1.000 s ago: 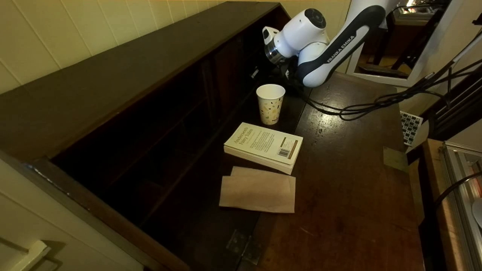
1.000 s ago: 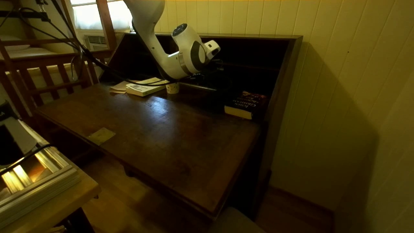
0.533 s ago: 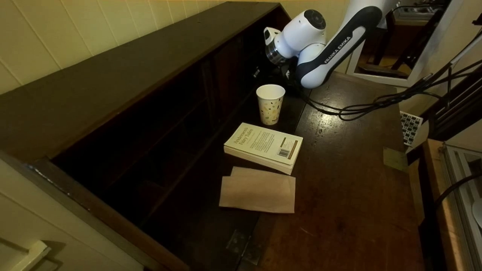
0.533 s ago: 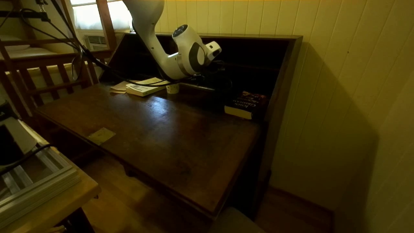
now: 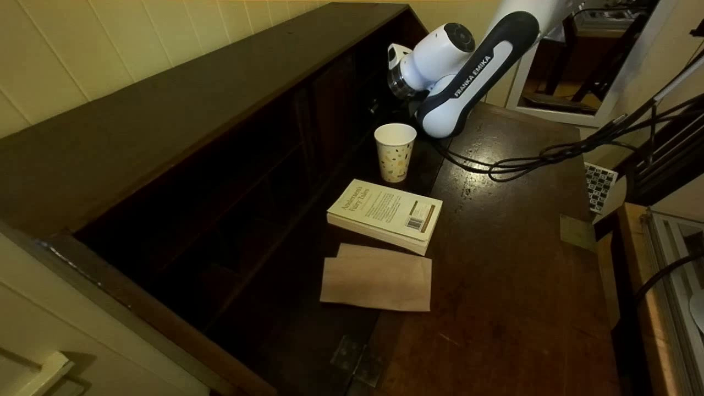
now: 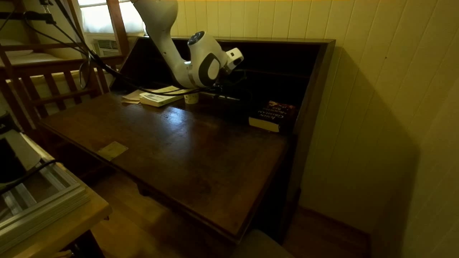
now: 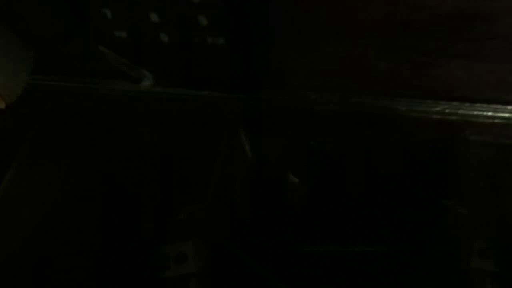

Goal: Take the marker out of the coffee cup.

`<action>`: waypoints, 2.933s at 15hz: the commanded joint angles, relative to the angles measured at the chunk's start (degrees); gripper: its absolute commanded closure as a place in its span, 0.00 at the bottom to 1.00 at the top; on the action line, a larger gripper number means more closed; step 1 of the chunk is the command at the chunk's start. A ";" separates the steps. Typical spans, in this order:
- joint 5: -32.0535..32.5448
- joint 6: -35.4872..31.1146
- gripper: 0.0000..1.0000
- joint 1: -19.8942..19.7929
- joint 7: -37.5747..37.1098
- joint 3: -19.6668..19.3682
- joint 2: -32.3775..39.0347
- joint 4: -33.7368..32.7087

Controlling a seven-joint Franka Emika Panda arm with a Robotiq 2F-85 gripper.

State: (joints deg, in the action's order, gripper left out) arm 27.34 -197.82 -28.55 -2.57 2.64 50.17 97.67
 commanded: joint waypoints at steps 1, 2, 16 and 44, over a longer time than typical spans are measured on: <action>-6.37 -3.49 0.00 2.81 2.39 -1.16 -3.63 4.67; -6.20 -3.34 0.00 2.18 2.65 -0.13 -3.96 5.38; -14.49 3.39 0.49 8.80 3.64 -5.22 -9.94 10.32; -15.43 22.04 1.00 38.62 2.69 -37.40 -30.14 28.86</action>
State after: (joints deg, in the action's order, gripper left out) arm 10.59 -178.85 7.72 -0.46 -32.88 25.99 121.60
